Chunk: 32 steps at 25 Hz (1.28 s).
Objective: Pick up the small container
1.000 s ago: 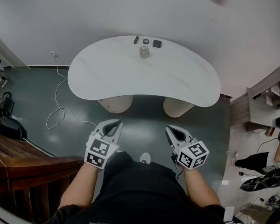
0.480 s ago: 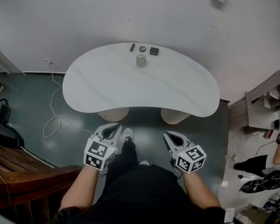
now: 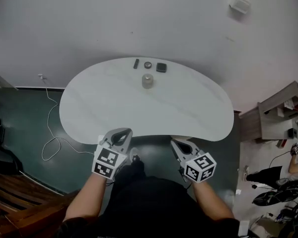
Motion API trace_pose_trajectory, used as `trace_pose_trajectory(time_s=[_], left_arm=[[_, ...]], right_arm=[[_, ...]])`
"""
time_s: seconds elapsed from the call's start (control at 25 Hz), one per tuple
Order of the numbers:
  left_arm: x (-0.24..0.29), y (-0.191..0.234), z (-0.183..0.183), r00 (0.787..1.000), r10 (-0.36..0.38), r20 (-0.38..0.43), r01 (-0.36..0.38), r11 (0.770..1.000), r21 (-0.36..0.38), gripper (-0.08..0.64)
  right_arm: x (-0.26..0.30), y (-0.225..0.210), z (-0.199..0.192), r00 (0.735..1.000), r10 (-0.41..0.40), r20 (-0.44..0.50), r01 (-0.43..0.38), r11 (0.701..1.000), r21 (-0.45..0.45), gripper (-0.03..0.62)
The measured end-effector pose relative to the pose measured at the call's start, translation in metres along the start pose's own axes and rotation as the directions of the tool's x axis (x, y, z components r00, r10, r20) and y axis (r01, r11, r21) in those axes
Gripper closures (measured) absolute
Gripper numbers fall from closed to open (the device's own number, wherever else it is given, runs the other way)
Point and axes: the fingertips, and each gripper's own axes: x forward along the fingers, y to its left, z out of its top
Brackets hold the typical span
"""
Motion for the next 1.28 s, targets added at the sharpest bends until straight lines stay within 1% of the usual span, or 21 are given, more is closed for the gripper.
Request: trace_pose_trajectory(time_s=[0.12, 0.24, 0.4, 0.6, 0.72, 0.88, 1.0, 1.12, 1.28], left_arm=[[0.022, 0.030, 0.015, 1.000, -0.018, 0.014, 0.018, 1.000, 0.020, 0.543], [0.041, 0.059, 0.025, 0.999, -0.034, 0.020, 0.033, 0.998, 0.055, 0.543], [0.063, 0.094, 0.029, 0.999, -0.049, 0.009, 0.048, 0.994, 0.097, 0.543], [0.086, 0.125, 0.032, 0.996, -0.092, -0.009, 0.092, 0.988, 0.126, 0.543], [0.098, 0.136, 0.031, 0.993, -0.112, -0.022, 0.114, 0.984, 0.138, 0.543], [0.111, 0.142, 0.030, 0.992, -0.126, -0.030, 0.129, 0.983, 0.131, 0.541], [0.121, 0.143, 0.033, 0.991, -0.133, -0.028, 0.136, 0.982, 0.129, 0.541], [0.126, 0.140, 0.040, 0.989, -0.146, -0.006, 0.146, 0.983, 0.115, 0.541], [0.135, 0.142, 0.042, 0.992, -0.125, -0.017, 0.126, 0.987, 0.101, 0.541]], right_arm=[[0.030, -0.012, 0.019, 1.000, -0.020, -0.003, 0.020, 1.000, -0.009, 0.598], [0.060, -0.024, 0.034, 0.999, -0.044, -0.003, 0.044, 0.999, -0.012, 0.598], [0.097, -0.039, 0.051, 0.998, -0.069, -0.004, 0.069, 0.997, -0.018, 0.598], [0.132, -0.050, 0.070, 0.995, -0.096, -0.004, 0.096, 0.995, -0.016, 0.598], [0.145, -0.056, 0.078, 0.994, -0.112, 0.002, 0.112, 0.994, -0.012, 0.598], [0.153, -0.062, 0.082, 0.993, -0.115, -0.010, 0.115, 0.993, -0.012, 0.598], [0.159, -0.069, 0.081, 0.994, -0.105, -0.027, 0.105, 0.994, -0.006, 0.598], [0.164, -0.075, 0.080, 0.995, -0.086, -0.046, 0.086, 0.996, 0.000, 0.598], [0.170, -0.084, 0.085, 0.997, -0.060, -0.055, 0.060, 0.998, -0.005, 0.598]])
